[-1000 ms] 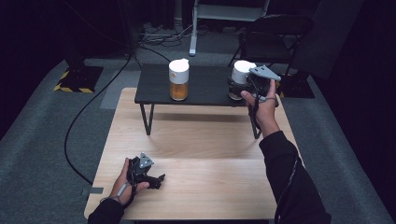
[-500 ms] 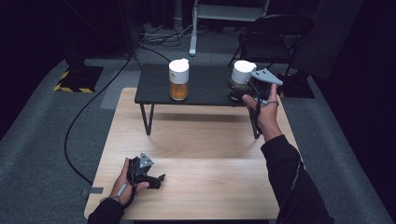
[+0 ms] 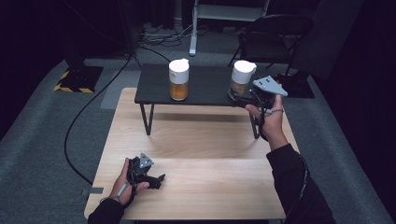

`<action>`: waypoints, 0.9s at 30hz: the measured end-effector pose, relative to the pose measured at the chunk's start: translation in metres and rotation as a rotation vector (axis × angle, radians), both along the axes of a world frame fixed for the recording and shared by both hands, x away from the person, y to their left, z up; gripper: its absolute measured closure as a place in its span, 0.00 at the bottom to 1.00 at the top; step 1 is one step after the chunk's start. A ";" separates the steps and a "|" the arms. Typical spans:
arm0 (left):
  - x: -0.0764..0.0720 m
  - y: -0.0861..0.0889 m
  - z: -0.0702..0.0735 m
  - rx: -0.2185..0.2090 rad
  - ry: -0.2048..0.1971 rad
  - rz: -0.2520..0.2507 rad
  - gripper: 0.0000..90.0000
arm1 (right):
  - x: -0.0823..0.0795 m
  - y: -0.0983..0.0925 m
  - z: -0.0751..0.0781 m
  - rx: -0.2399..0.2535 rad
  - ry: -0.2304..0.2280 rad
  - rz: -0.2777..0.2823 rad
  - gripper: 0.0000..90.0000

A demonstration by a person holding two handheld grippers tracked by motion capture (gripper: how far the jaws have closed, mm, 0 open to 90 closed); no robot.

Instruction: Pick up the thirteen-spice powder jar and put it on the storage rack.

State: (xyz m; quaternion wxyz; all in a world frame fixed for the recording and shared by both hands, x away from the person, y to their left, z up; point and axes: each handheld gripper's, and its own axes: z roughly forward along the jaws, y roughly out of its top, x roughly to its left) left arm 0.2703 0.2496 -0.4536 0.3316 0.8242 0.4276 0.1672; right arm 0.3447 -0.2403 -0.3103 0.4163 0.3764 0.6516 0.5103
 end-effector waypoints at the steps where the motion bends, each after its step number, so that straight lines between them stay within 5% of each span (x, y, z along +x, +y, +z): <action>1: 0.000 0.000 0.000 0.001 0.000 0.000 0.00 | -0.003 0.000 -0.001 -0.007 -0.009 0.002 0.01; 17: 0.000 0.000 0.000 0.000 -0.001 0.000 0.00 | -0.037 -0.010 -0.027 -0.093 -0.080 0.090 0.01; 27: 0.000 0.000 0.000 0.000 -0.001 0.000 0.00 | -0.049 -0.018 -0.045 -0.124 -0.073 0.152 0.01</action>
